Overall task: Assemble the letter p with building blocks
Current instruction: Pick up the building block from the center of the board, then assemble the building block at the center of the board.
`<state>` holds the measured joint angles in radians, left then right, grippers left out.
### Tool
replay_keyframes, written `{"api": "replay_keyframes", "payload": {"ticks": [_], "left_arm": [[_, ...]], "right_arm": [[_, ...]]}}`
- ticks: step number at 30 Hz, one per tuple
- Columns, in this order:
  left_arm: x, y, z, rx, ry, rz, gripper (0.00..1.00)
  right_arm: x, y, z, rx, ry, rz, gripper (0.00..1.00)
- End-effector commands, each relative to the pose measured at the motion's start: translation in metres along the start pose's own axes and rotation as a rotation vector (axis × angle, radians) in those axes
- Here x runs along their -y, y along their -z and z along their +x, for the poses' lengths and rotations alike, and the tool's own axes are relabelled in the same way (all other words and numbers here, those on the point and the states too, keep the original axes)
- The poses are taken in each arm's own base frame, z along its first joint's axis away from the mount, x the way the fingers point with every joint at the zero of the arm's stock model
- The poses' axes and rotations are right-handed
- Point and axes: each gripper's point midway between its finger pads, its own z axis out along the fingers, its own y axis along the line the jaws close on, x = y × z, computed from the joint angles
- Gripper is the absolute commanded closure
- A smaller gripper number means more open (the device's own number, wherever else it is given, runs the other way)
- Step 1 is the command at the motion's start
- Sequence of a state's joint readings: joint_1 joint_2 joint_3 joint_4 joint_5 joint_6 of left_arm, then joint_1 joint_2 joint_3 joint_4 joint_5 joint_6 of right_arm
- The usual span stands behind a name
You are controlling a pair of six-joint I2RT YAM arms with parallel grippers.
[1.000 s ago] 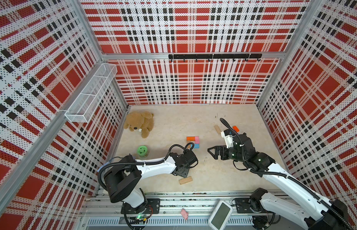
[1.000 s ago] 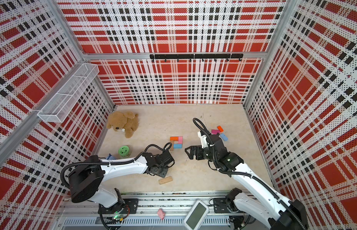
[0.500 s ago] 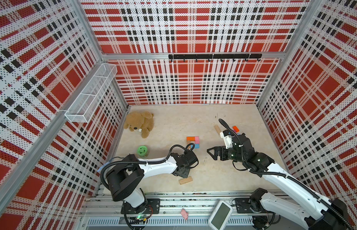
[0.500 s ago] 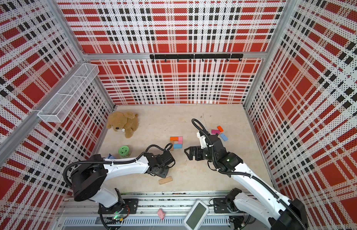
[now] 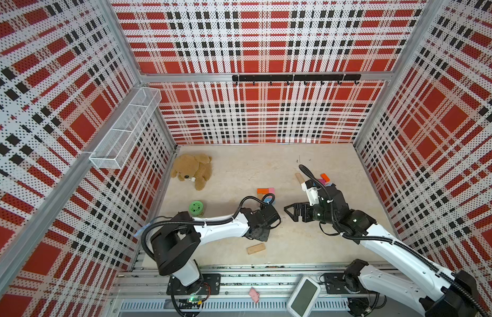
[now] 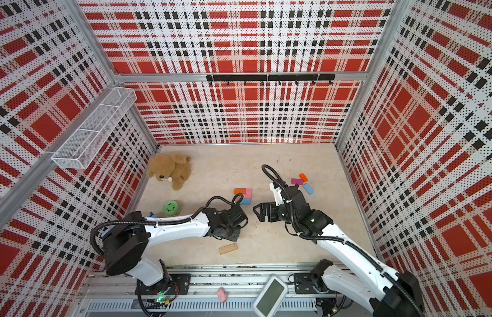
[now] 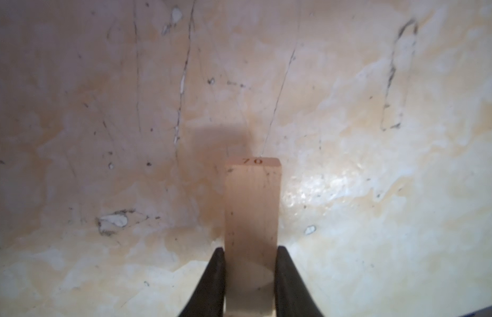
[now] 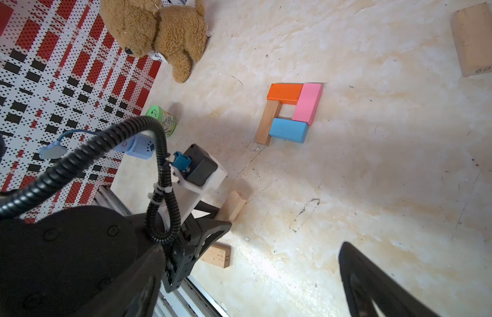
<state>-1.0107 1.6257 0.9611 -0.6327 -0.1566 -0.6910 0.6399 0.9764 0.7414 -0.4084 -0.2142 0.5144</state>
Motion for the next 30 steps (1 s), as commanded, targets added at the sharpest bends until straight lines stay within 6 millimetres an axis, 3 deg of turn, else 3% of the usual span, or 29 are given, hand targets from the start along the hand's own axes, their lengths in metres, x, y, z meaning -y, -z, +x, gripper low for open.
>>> {"api": "replay_keyframes", "payload": {"ticks": [1, 15, 30], "left_arm": [[0.002, 0.0, -0.015, 0.029, 0.066, -0.011, 0.85], [-0.011, -0.016, -0.04, 0.034, 0.216, -0.054, 0.86], [-0.021, -0.03, -0.049, 0.015, 0.257, -0.114, 0.87]], "right_arm": [[-0.011, 0.005, -0.016, 0.054, 0.04, -0.022, 0.0], [-0.018, 0.004, -0.014, 0.046, 0.056, -0.034, 0.0], [-0.021, -0.001, -0.012, 0.033, 0.068, -0.032, 0.0]]}}
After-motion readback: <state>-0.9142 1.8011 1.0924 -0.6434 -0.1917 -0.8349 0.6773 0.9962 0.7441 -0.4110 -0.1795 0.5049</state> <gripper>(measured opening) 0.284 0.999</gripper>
